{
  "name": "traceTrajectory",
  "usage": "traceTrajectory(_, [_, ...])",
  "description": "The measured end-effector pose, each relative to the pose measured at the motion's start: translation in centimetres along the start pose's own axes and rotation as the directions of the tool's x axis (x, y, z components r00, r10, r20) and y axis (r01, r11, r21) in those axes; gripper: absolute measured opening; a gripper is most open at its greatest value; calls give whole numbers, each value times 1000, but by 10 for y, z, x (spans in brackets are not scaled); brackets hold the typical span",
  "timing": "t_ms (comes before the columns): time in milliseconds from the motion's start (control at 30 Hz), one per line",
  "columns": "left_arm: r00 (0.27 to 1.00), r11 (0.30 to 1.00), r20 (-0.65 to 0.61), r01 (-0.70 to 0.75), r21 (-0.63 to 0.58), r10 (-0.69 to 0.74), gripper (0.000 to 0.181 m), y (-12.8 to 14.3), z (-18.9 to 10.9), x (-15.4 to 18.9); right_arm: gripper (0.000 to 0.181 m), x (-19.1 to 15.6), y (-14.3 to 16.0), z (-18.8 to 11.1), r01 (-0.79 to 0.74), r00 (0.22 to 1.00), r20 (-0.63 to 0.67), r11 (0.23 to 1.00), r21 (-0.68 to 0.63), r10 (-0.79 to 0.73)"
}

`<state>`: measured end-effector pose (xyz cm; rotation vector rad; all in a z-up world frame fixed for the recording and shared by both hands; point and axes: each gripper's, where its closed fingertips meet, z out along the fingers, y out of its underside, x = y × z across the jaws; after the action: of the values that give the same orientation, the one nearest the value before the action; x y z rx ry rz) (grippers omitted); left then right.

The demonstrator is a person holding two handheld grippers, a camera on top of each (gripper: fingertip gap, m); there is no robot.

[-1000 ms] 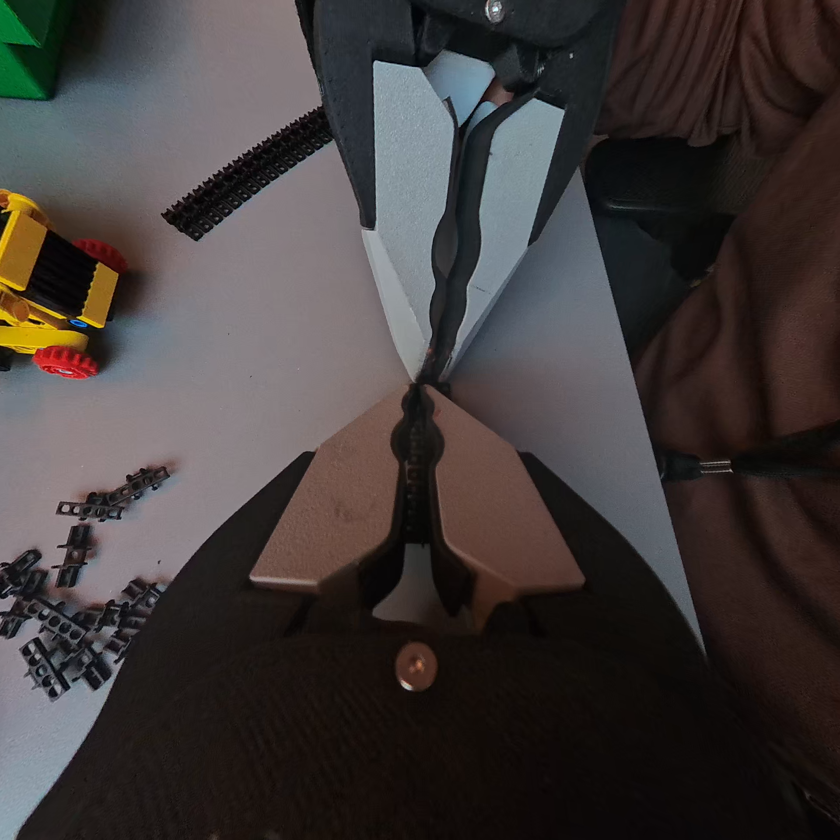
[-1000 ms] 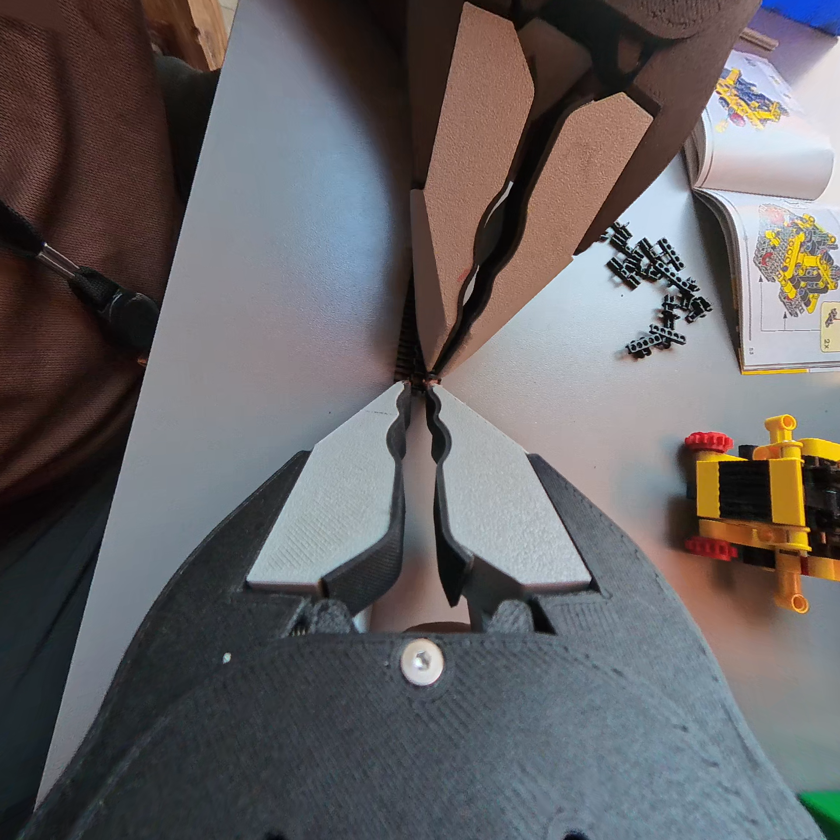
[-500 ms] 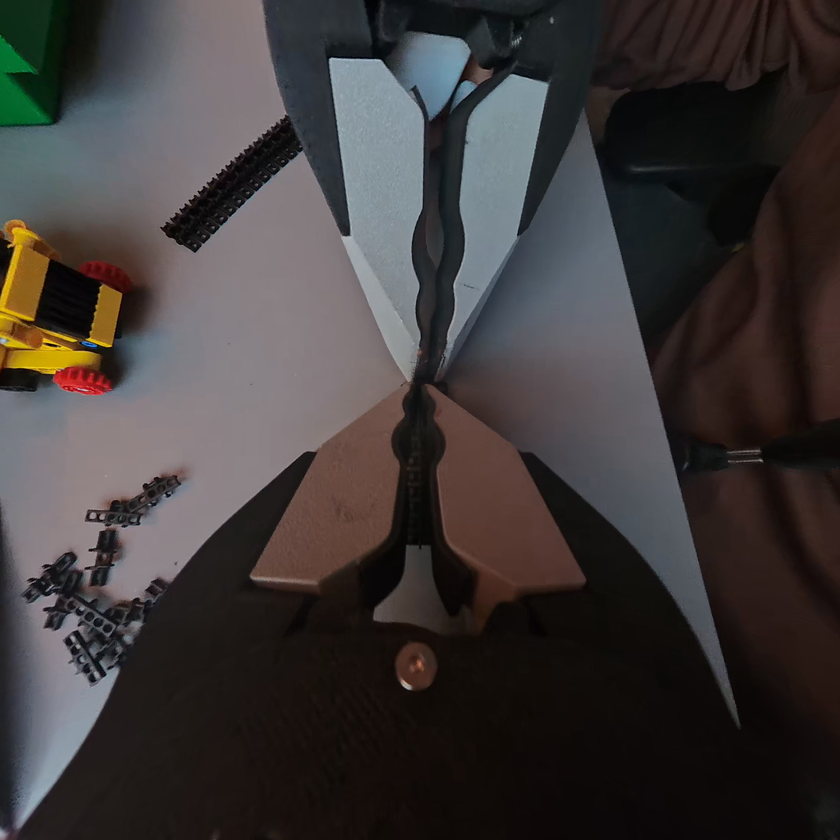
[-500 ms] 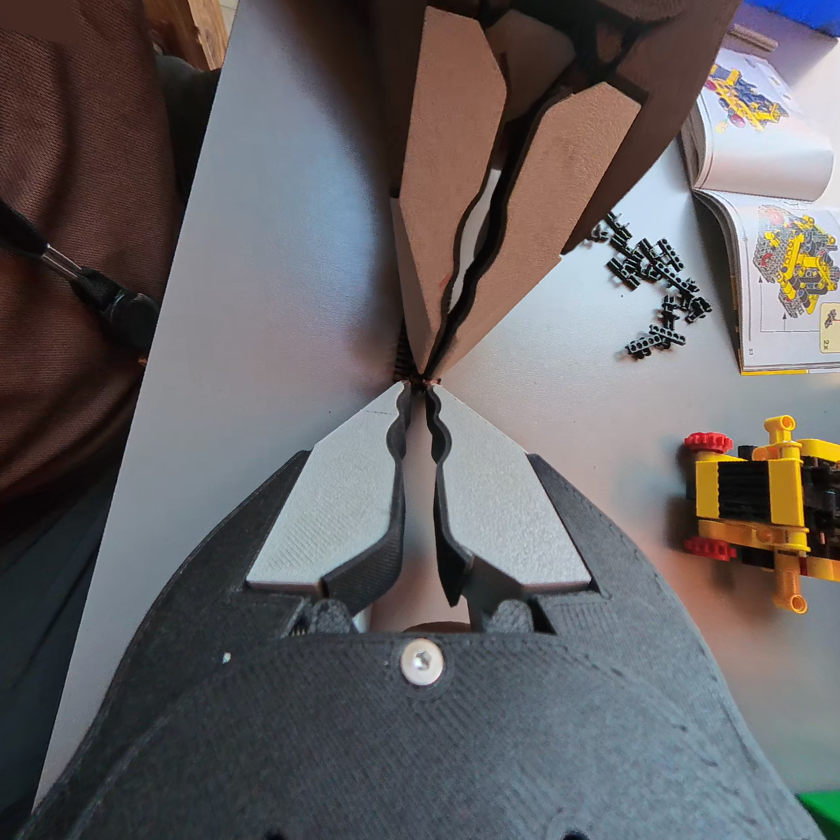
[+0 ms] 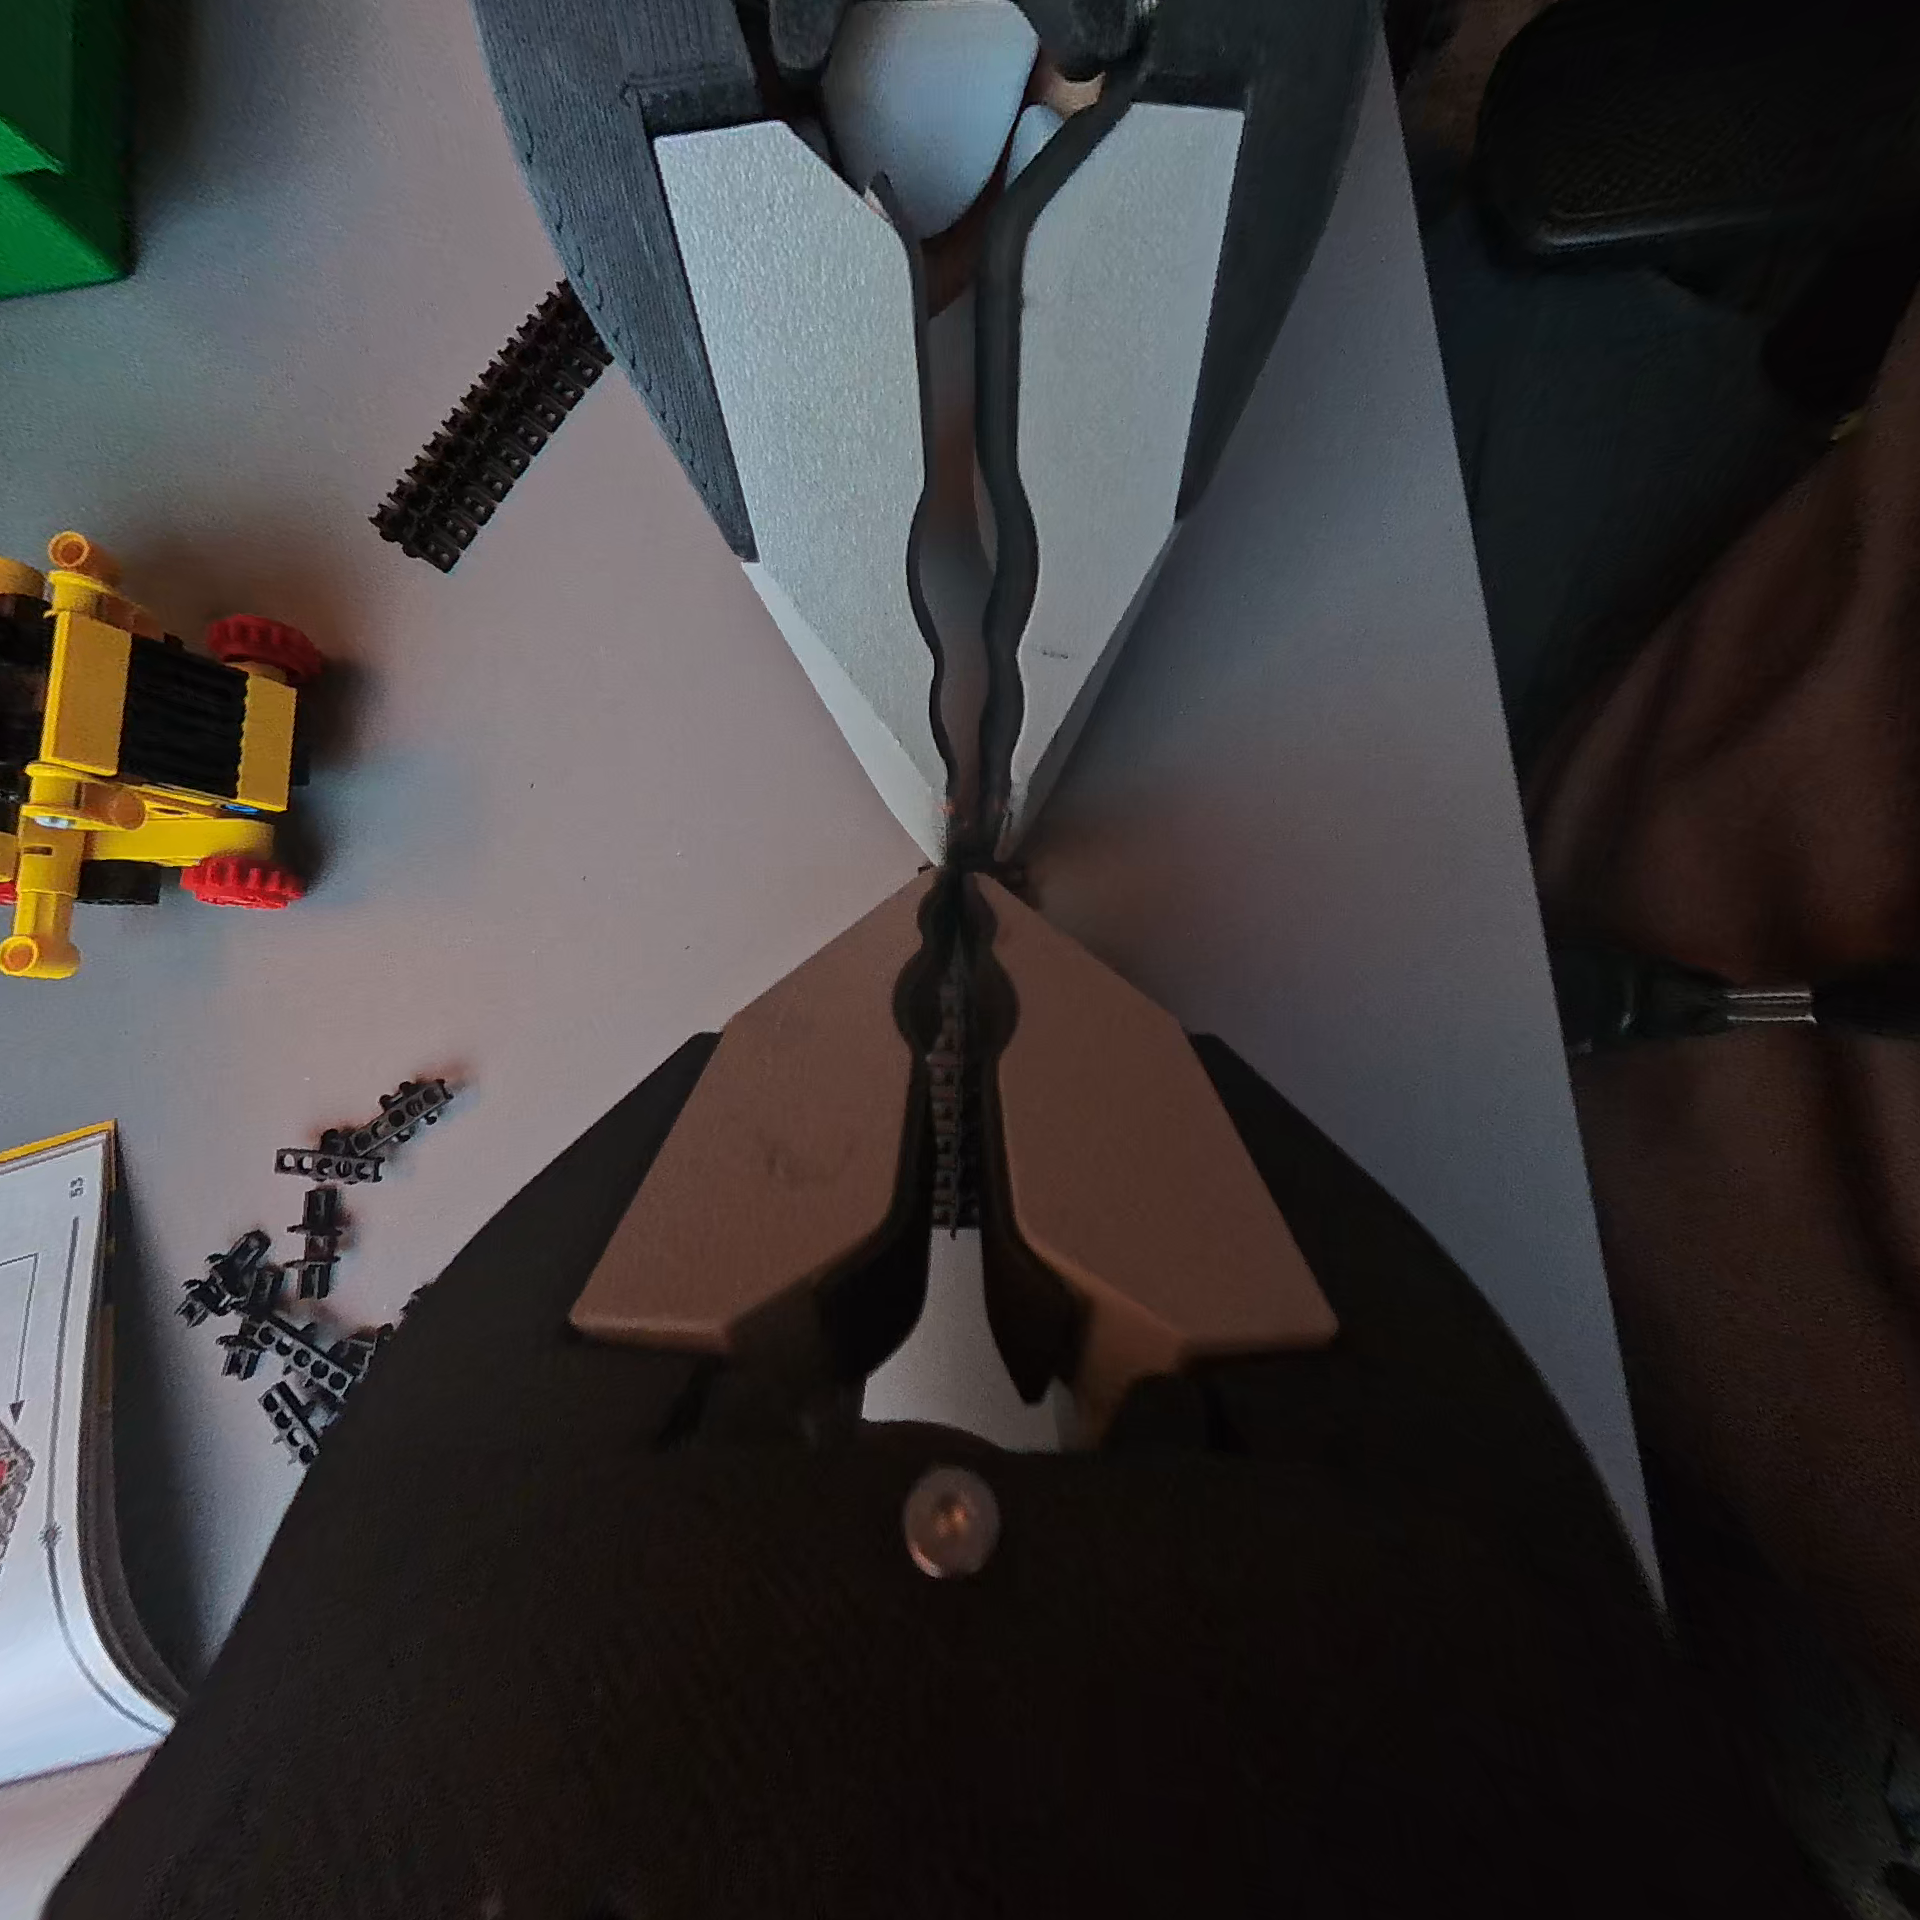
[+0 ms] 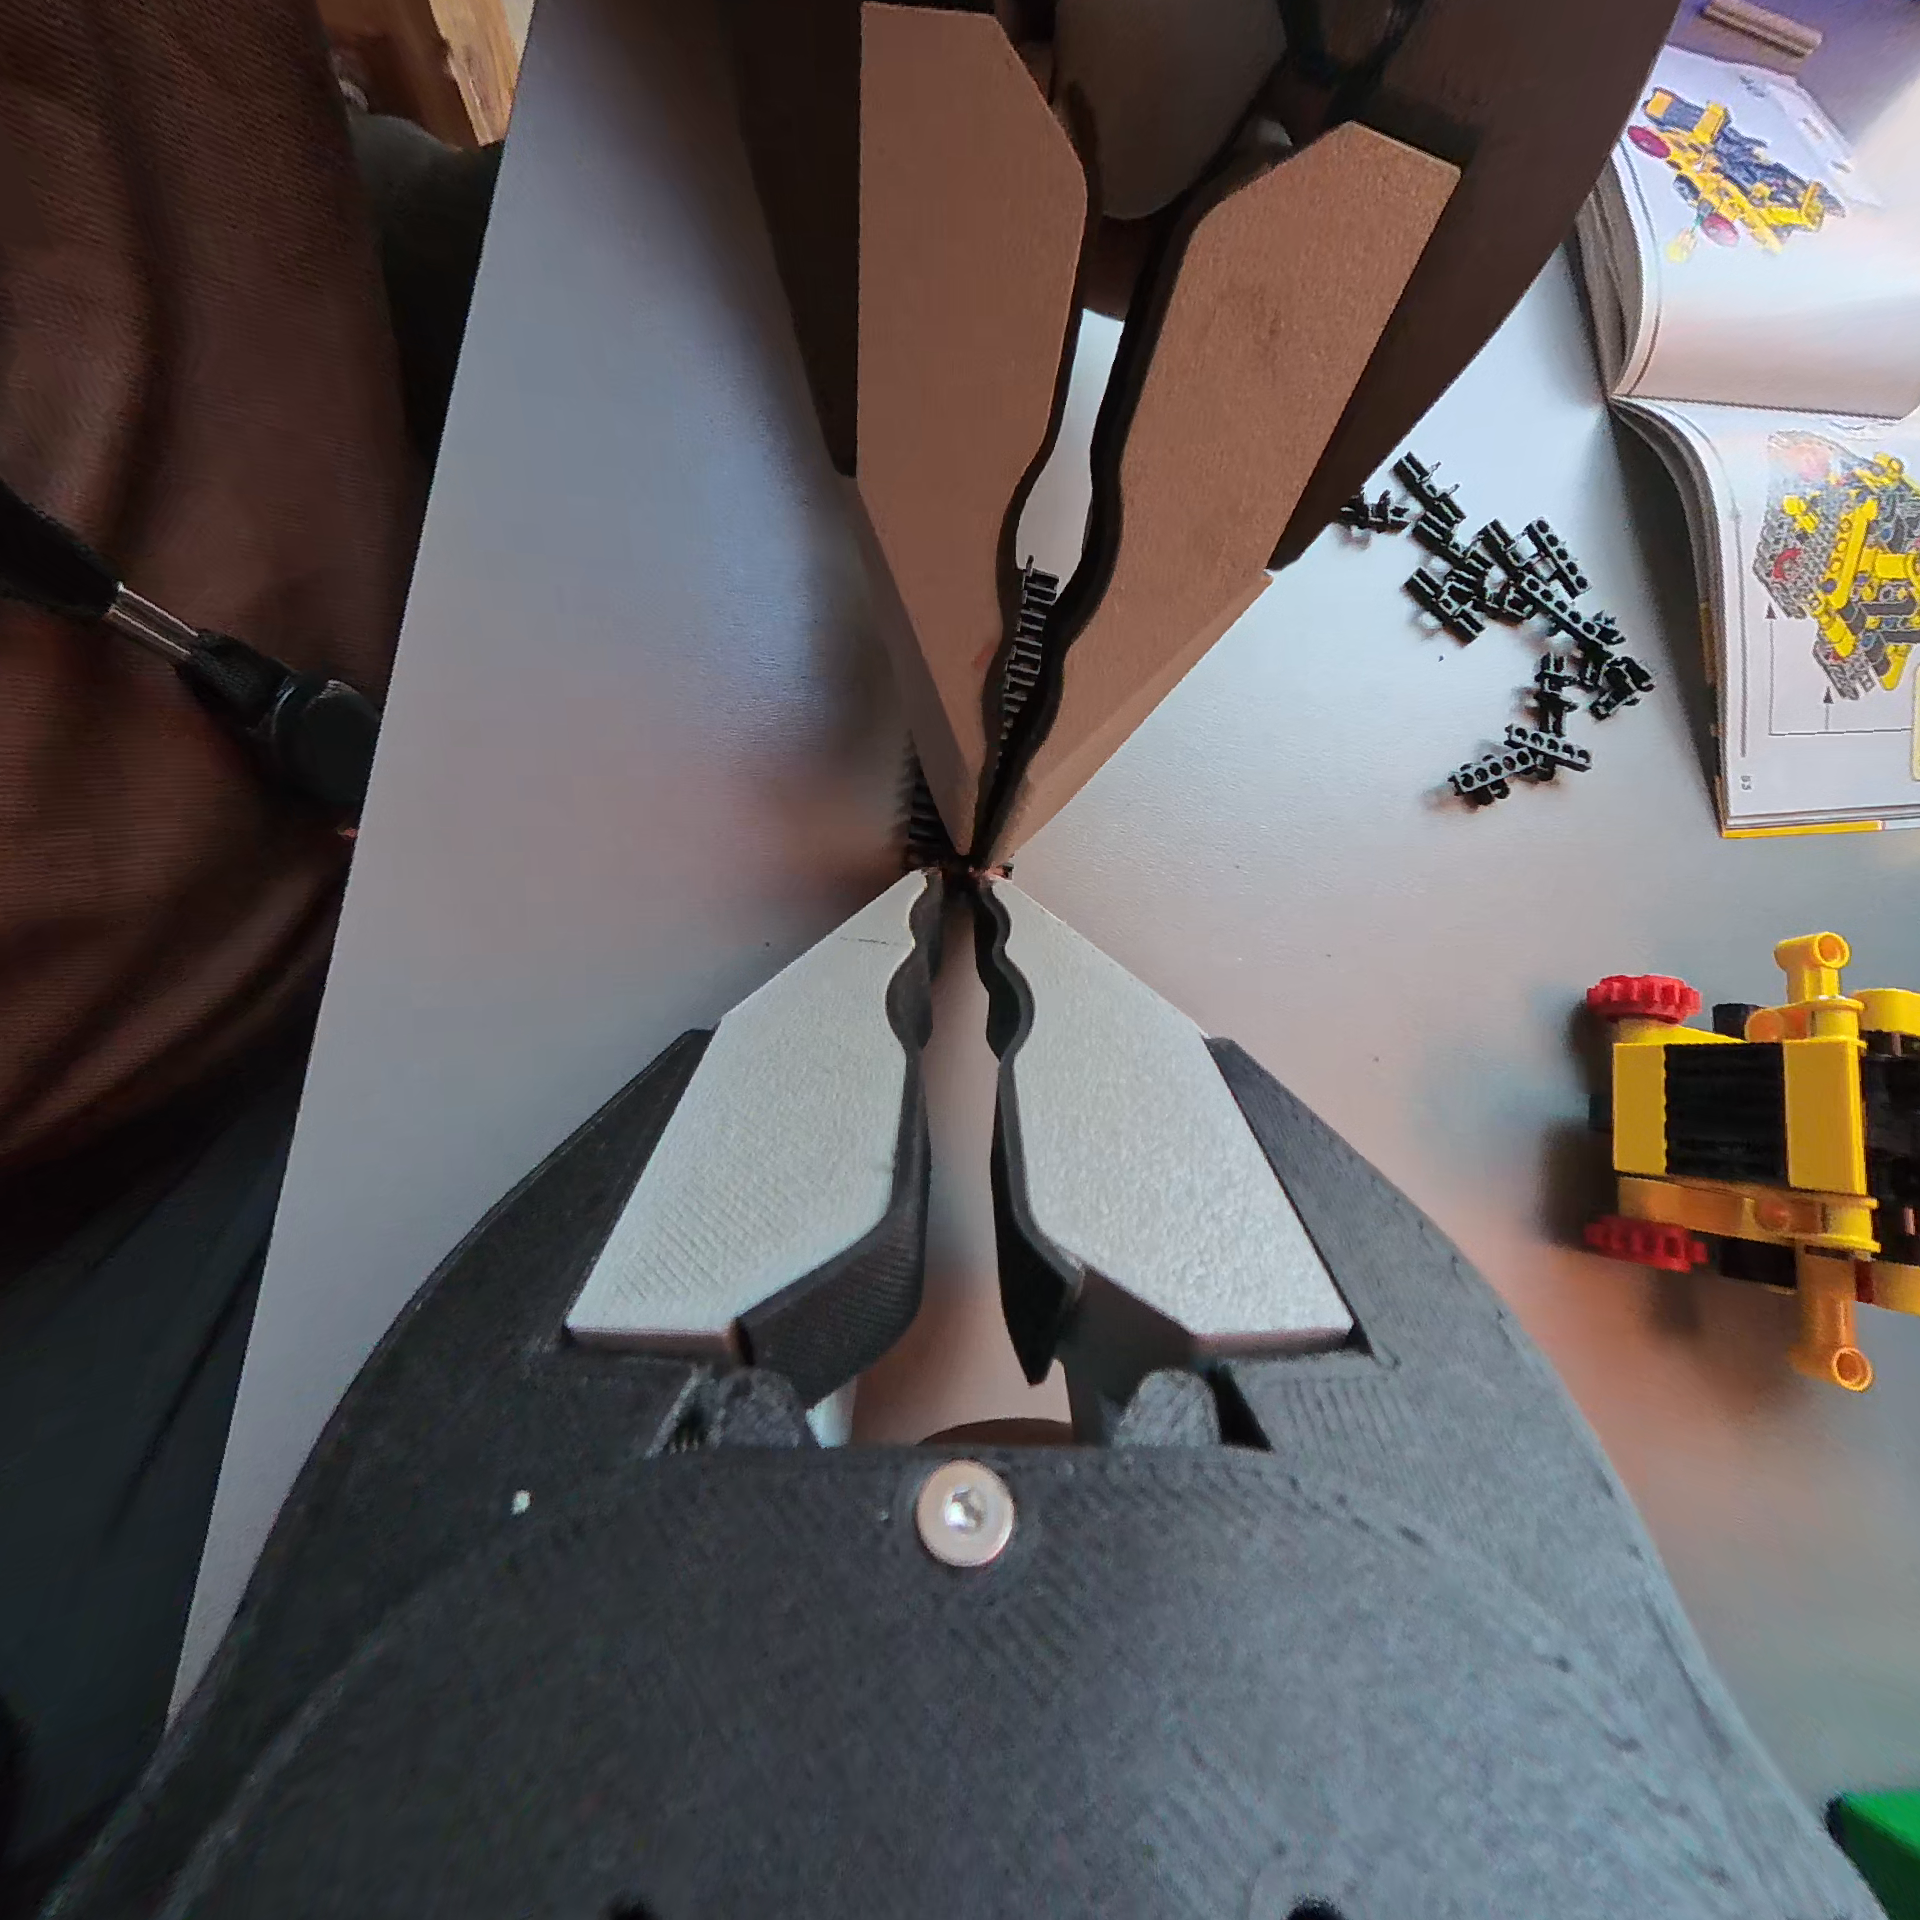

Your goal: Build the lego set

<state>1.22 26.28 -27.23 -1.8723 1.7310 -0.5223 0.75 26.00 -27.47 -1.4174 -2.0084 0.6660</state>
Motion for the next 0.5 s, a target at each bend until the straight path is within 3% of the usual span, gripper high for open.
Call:
traceTrajectory(200, [996, 996, 71, -57, -74, 62, 0, 1, 1, 0, 2, 0, 0, 0, -29, 1000, 1, 1000, -4, 29])
traceTrajectory(500, [998, 1000, 61, -23, -2, 23, 0, -1, 2, -1, 3, 1, 1, -1, -2, 1000, -24, 999, 43, 3])
